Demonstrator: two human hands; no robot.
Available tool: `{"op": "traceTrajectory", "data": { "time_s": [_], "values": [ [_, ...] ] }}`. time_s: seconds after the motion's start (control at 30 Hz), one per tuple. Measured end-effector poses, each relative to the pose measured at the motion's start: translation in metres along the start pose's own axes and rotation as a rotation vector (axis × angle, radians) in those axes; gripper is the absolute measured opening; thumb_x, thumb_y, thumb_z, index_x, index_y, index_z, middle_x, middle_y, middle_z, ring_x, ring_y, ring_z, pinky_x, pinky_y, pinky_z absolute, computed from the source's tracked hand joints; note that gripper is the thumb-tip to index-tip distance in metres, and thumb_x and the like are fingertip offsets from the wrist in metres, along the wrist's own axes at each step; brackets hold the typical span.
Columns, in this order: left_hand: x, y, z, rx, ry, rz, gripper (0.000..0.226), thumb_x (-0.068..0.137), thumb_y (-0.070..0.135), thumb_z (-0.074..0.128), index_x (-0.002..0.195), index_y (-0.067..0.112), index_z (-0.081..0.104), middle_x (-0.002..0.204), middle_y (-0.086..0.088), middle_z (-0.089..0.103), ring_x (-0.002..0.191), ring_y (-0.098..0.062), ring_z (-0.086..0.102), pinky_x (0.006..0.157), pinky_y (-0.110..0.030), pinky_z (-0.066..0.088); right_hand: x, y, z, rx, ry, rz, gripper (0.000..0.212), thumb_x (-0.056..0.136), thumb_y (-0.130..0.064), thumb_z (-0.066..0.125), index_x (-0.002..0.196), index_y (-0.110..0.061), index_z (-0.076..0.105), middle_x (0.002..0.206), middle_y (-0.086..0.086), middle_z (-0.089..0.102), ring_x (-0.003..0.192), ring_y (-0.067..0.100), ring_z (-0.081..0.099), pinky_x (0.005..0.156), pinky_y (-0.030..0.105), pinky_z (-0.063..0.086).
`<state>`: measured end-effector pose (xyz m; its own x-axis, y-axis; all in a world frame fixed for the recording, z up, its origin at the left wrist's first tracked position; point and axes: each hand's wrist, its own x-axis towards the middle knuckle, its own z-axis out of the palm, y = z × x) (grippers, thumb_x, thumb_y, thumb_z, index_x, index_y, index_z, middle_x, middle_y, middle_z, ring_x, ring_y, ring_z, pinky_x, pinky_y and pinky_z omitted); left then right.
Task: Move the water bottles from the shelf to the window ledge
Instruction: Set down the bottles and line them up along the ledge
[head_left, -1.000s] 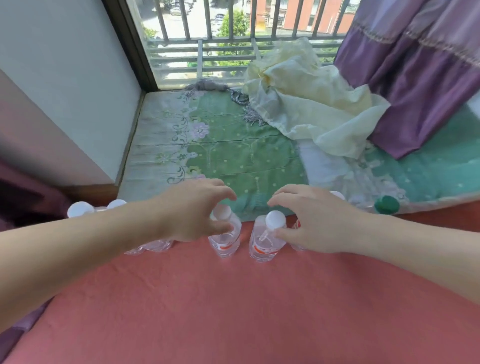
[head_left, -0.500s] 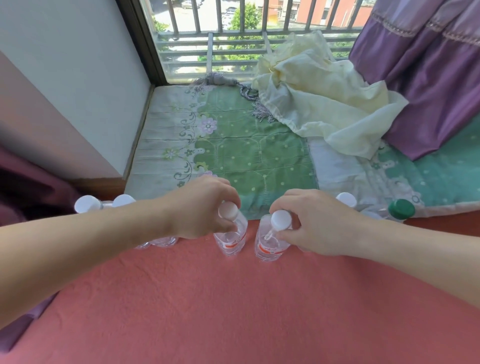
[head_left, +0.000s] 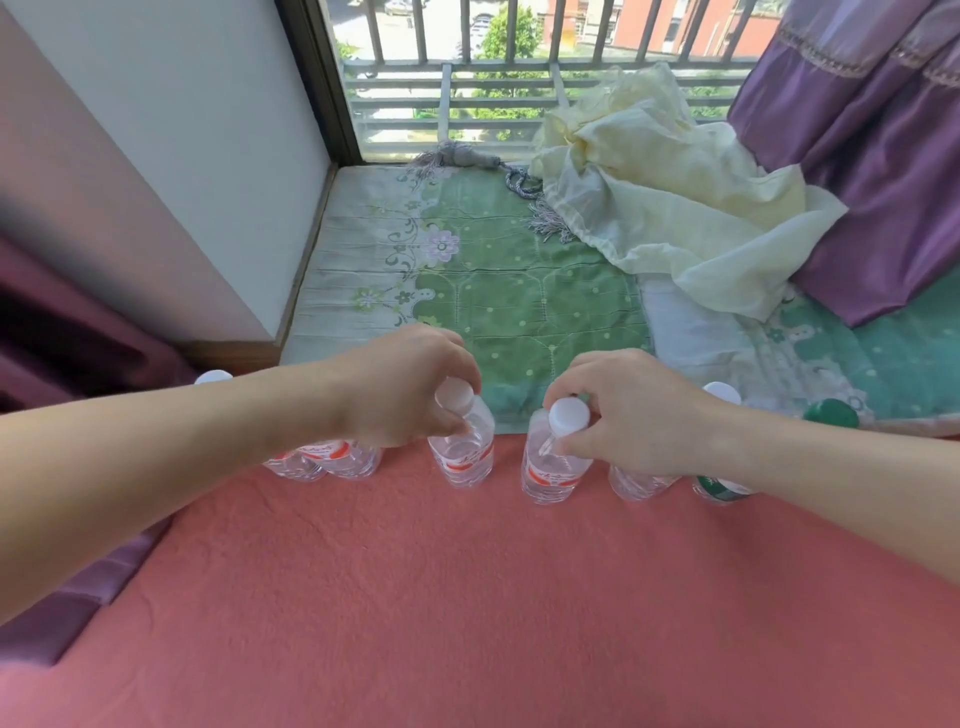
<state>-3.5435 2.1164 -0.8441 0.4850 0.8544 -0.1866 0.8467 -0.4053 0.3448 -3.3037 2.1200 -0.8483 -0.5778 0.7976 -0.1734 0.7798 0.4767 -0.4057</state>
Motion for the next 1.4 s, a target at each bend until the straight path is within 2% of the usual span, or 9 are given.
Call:
{"op": "traceTrajectory", "data": {
  "time_s": [0.2, 0.33, 0.43, 0.6, 0.73, 1.03, 1.17, 1.27, 1.4],
  "values": [
    [-0.013, -0.011, -0.01, -0.01, 0.03, -0.025, 0.035, 0.08, 0.03, 0.079, 0.114, 0.023, 0.071, 0.104, 0.01, 0.06, 0.092, -0.01, 0.051, 0.079, -0.021, 0.035, 0.015, -0.016, -0.001, 0.03, -0.002, -0.009, 0.023, 0.073, -0.031, 0.077, 0.095, -0.026, 0.073, 0.085, -0.015, 0.057, 0.08, 0.005, 0.053, 0.069, 0.008, 0.037],
    [-0.023, -0.021, -0.014, -0.009, 0.024, -0.05, 0.033, 0.082, 0.026, 0.078, 0.114, 0.023, 0.07, 0.093, 0.019, 0.051, 0.084, -0.004, 0.045, 0.072, -0.014, 0.032, 0.026, -0.028, 0.002, 0.054, 0.004, -0.009, 0.022, 0.072, -0.026, 0.077, 0.094, -0.024, 0.074, 0.091, -0.011, 0.065, 0.084, 0.009, 0.058, 0.077, 0.03, 0.051],
    [-0.028, -0.028, -0.018, -0.018, 0.024, -0.058, 0.032, 0.082, 0.022, 0.077, 0.114, 0.024, 0.07, 0.089, 0.02, 0.049, 0.08, -0.001, 0.047, 0.071, -0.002, 0.031, 0.035, -0.037, 0.004, 0.051, -0.002, -0.016, 0.023, 0.071, -0.024, 0.077, 0.093, -0.022, 0.075, 0.091, -0.009, 0.067, 0.083, 0.012, 0.061, 0.077, 0.036, 0.053],
    [-0.033, -0.037, -0.018, 0.014, 0.03, -0.065, 0.032, 0.082, 0.019, 0.075, 0.114, 0.025, 0.07, 0.101, 0.013, 0.056, 0.09, -0.006, 0.045, 0.074, -0.017, 0.03, 0.051, -0.047, 0.006, 0.054, -0.01, -0.026, 0.025, 0.072, -0.024, 0.078, 0.097, -0.021, 0.075, 0.093, -0.006, 0.067, 0.084, 0.015, 0.06, 0.077, 0.037, 0.053],
    [-0.034, -0.04, -0.011, 0.02, -0.01, -0.075, 0.033, 0.083, 0.018, 0.073, 0.115, 0.027, 0.069, 0.105, 0.015, 0.053, 0.096, -0.008, 0.047, 0.079, -0.021, 0.031, 0.06, -0.051, 0.012, 0.053, -0.013, -0.032, 0.03, 0.073, -0.025, 0.079, 0.102, -0.022, 0.074, 0.095, -0.008, 0.064, 0.084, 0.014, 0.058, 0.074, 0.031, 0.05],
    [-0.028, -0.043, -0.005, 0.078, 0.035, -0.081, 0.033, 0.084, 0.026, 0.071, 0.117, 0.027, 0.067, 0.106, 0.009, 0.058, 0.103, -0.016, 0.054, 0.078, -0.024, 0.033, 0.068, -0.054, 0.016, 0.05, -0.011, -0.032, 0.029, 0.074, -0.021, 0.076, 0.102, -0.022, 0.073, 0.098, -0.005, 0.065, 0.088, 0.016, 0.057, 0.078, 0.034, 0.05],
    [-0.028, -0.048, 0.001, 0.055, 0.108, -0.132, 0.037, 0.08, 0.032, 0.076, 0.115, 0.021, 0.069, 0.106, 0.001, 0.065, 0.099, -0.019, 0.056, 0.081, -0.029, 0.042, 0.067, -0.054, 0.019, 0.012, -0.03, -0.045, 0.03, 0.076, -0.022, 0.074, 0.106, -0.022, 0.071, 0.103, -0.005, 0.063, 0.094, 0.016, 0.056, 0.083, 0.033, 0.048],
    [-0.028, -0.049, 0.003, 0.057, 0.127, -0.139, 0.033, 0.079, 0.028, 0.075, 0.111, 0.019, 0.071, 0.1, 0.0, 0.065, 0.088, -0.015, 0.05, 0.075, -0.026, 0.036, 0.067, -0.056, 0.02, 0.002, -0.023, -0.058, 0.028, 0.076, -0.023, 0.073, 0.104, -0.021, 0.071, 0.101, -0.004, 0.063, 0.095, 0.018, 0.057, 0.084, 0.035, 0.048],
    [-0.032, -0.049, 0.0, 0.058, 0.135, -0.13, 0.034, 0.081, 0.025, 0.074, 0.114, 0.018, 0.072, 0.103, 0.0, 0.067, 0.096, -0.017, 0.056, 0.076, -0.022, 0.032, 0.072, -0.059, 0.018, 0.022, -0.02, -0.045, 0.028, 0.075, -0.023, 0.073, 0.103, -0.022, 0.073, 0.095, -0.004, 0.063, 0.089, 0.018, 0.057, 0.079, 0.038, 0.051]
  ]
}}
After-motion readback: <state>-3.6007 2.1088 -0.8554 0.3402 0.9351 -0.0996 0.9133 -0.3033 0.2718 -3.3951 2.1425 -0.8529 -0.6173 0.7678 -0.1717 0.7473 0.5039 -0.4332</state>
